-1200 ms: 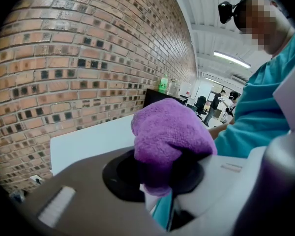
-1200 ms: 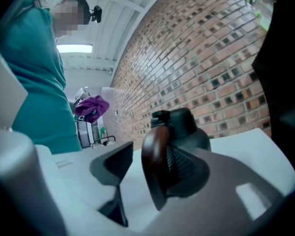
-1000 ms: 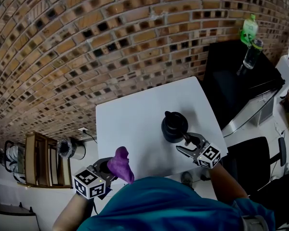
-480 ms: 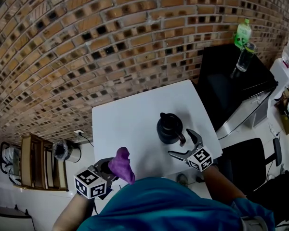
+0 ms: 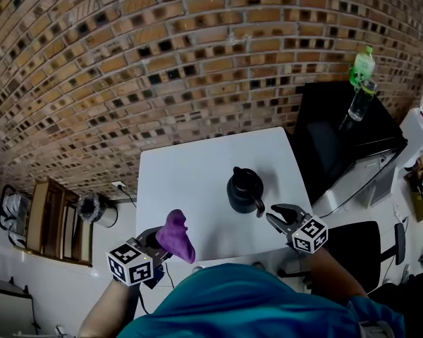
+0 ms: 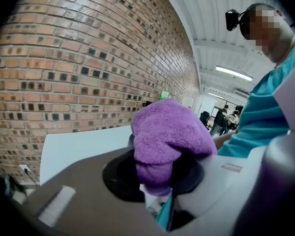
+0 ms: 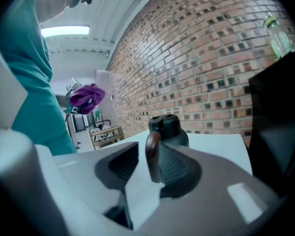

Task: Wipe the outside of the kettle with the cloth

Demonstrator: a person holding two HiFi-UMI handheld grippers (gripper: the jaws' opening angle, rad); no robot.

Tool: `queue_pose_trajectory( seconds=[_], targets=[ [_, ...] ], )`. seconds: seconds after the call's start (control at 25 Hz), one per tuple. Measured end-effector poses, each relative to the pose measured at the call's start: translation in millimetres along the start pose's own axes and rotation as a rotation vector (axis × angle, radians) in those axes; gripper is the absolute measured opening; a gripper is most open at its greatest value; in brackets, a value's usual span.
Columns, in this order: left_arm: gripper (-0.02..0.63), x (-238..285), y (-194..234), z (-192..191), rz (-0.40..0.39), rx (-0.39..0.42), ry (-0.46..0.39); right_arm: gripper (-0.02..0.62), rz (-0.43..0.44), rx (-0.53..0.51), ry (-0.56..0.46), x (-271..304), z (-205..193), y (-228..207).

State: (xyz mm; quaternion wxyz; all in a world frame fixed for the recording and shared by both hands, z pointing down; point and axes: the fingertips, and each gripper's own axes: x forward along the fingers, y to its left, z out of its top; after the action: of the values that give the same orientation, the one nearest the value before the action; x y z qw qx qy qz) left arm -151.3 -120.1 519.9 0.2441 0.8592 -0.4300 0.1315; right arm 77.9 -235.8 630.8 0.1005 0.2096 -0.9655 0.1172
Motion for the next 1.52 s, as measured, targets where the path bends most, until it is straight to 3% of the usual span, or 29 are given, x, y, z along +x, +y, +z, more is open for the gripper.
queue_pose_trajectory(
  seconds=[0.04, 0.08, 0.12, 0.28, 0.44, 0.56, 0.72, 0.96, 1.12, 1.28, 1.4, 1.52],
  targets=[
    [0.077, -1.2, -4.1, -0.1, 0.008, -0.014, -0.013, 0.061, 0.015, 0.004, -0.011, -6.3, 3.8, 0.5],
    [0.077, -3.1, -8.0, -0.2, 0.013, -0.024, -0.025, 0.006, 0.03, 0.008, -0.02, -11.4, 7.3, 2.2],
    [0.077, -6.1, -11.3, -0.7, 0.018, -0.03, -0.036, 0.0, 0.045, 0.007, -0.023, -14.7, 10.1, 5.8],
    [0.077, -32.8, -17.8, -3.7, 0.02, -0.016, -0.079, 0.0, 0.051, -0.021, -0.043, -19.5, 25.9, 30.0],
    [0.077, -91.4, -20.0, -27.0, 0.007, -0.011, -0.113, 0.0, 0.024, 0.006, -0.11, -21.7, 49.9, 78.5],
    [0.077, -130.0, -28.4, -52.1, -0.049, 0.01, -0.105, 0.0, -0.035, 0.035, -0.166, -33.0, 69.4, 122.3],
    [0.077, -170.3, -40.3, -79.8, -0.095, -0.018, -0.106, 0.0, -0.035, 0.048, -0.214, -39.2, 90.1, 187.7],
    [0.077, -186.5, -108.5, -117.0, -0.149, -0.07, -0.112, 0.0, -0.009, 0.061, -0.224, -92.3, 84.0, 259.1],
    [0.077, -186.0, -167.6, -128.1, -0.11, -0.135, -0.18, 0.0, 0.024, 0.074, -0.23, -140.7, 74.1, 285.3],
    [0.077, -165.8, -229.1, -155.5, -0.068, -0.251, -0.234, 0.0, 0.056, 0.058, -0.228, -189.8, 58.4, 306.3],
    [0.077, -151.0, -269.2, -175.6, -0.071, -0.236, -0.205, 0.0, 0.054, 0.038, -0.227, -219.1, 47.6, 309.5],
    [0.077, -161.8, -277.1, -169.1, -0.037, -0.225, -0.24, 0.0, 0.048, 0.044, -0.23, -229.7, 43.2, 314.0]
  ],
)
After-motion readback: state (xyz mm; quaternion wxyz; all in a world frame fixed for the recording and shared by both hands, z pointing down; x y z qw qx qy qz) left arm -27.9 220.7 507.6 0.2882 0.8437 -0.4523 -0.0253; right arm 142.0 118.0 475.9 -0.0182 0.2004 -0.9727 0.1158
